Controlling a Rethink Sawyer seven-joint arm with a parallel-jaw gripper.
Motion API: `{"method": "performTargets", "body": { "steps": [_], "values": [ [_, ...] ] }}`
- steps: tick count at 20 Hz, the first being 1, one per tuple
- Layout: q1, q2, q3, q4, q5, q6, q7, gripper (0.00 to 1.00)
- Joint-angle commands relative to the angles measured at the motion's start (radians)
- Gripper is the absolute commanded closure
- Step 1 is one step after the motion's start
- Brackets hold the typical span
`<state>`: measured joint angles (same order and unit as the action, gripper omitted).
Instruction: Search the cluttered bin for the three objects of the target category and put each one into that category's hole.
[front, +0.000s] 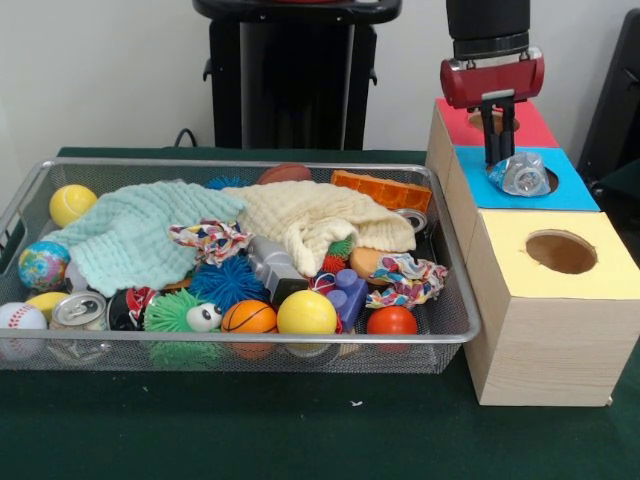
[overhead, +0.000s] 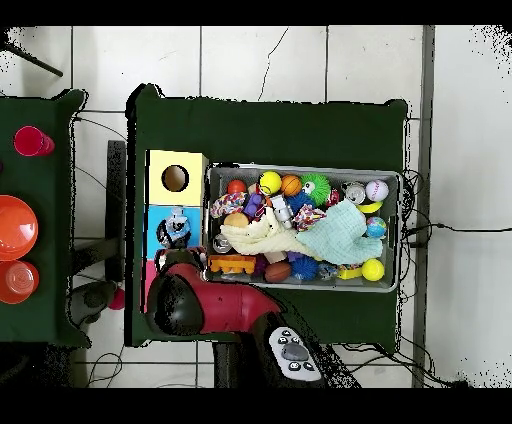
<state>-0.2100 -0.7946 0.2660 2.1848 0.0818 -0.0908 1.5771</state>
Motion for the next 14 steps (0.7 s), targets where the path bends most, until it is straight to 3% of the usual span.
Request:
{"method": "performTargets", "body": {
  "steps": [1,5,9,14],
  "values": [
    [-0.004,0.024,-0.019,-0.097,-0.034,-0.054,0.149,1.00],
    [-0.005,-0.008,-0.017,-0.097,-0.010,0.045,0.134,1.00],
    [-0.010,-0.060,-0.006,-0.103,0.015,0.206,0.106,1.00],
    [-0.018,-0.090,0.001,-0.103,0.008,0.279,0.096,1.00]
  ]
}}
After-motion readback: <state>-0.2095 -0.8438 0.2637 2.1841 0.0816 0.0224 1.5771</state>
